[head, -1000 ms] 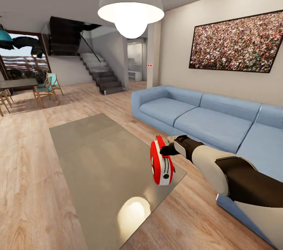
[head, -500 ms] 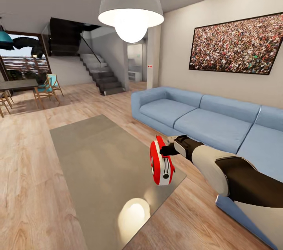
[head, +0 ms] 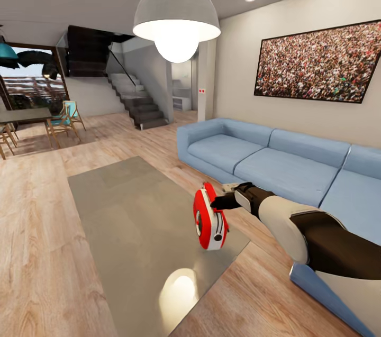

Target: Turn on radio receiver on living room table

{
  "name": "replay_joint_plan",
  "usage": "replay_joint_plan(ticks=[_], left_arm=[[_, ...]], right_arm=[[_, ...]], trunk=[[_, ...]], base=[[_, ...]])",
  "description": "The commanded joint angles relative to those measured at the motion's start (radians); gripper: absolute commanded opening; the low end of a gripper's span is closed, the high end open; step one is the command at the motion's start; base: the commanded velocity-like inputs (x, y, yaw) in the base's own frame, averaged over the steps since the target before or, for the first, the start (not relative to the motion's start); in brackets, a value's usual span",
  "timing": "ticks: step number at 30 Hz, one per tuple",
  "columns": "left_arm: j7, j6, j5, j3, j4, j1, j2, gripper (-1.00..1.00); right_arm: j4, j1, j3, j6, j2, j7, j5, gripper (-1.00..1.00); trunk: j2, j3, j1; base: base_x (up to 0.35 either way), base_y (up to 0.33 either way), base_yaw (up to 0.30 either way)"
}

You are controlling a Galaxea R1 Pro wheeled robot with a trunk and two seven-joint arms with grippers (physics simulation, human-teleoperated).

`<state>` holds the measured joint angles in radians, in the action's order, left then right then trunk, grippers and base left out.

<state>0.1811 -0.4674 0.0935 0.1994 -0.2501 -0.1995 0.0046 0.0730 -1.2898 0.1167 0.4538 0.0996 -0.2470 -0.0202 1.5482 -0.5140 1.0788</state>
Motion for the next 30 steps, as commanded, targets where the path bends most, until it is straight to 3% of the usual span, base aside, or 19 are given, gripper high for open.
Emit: replay_joint_plan(ticks=[1,2,3,9,13,15,19,27,30], left_arm=[[0.0,0.0,0.0,0.0,0.0,0.0,0.0,1.0],[0.0,0.0,0.0,0.0,0.0,0.0,0.001,1.0],[0.0,0.001,0.0,0.0,0.0,0.0,0.002,1.0],[-0.001,0.002,0.0,0.0,0.0,0.0,0.003,1.0],[-0.003,0.0,0.006,0.003,-0.001,0.0,0.007,1.0],[-0.004,0.0,0.008,0.002,-0.002,0.0,0.002,1.0],[-0.006,0.002,0.008,0.0,-0.002,0.0,-0.006,1.0],[-0.01,0.001,0.005,-0.007,-0.005,0.0,0.004,1.0],[-0.01,-0.001,0.004,-0.008,-0.015,0.0,0.009,1.0]], right_arm=[[-0.001,0.0,-0.001,-0.001,0.0,-0.012,0.0,-1.0],[0.0,0.0,0.002,-0.001,-0.002,-0.08,0.012,-1.0],[0.0,0.0,0.003,-0.001,-0.002,-0.094,0.02,-1.0],[0.001,0.0,0.004,-0.004,-0.007,-0.118,0.062,-1.0],[0.001,0.001,0.005,-0.058,-0.042,-0.163,0.062,-1.0],[0.001,0.001,0.005,-0.083,-0.065,-0.23,0.062,-1.0],[0.001,0.001,0.006,-0.096,-0.086,-0.306,0.064,-1.0],[0.001,0.0,0.006,-0.102,-0.095,-0.344,0.073,-1.0],[0.001,0.001,0.006,-0.103,-0.096,-0.42,0.077,-1.0]], trunk=[[-0.007,0.003,-0.004],[-0.014,0.006,-0.008],[-0.021,0.01,-0.012],[-0.063,0.028,-0.035],[-0.07,0.032,-0.038],[-0.07,0.032,-0.038],[-0.07,0.032,-0.038],[-0.07,0.032,-0.038],[-0.07,0.032,-0.038]], base=[[0.0,0.0,0.0],[0.0,0.0,0.0],[0.0,0.0,0.0],[0.0,0.0,0.0],[0.0,0.0,0.0],[0.0,0.0,0.0],[0.0,0.0,0.0],[0.0,0.0,0.0],[0.0,0.0,0.0]])
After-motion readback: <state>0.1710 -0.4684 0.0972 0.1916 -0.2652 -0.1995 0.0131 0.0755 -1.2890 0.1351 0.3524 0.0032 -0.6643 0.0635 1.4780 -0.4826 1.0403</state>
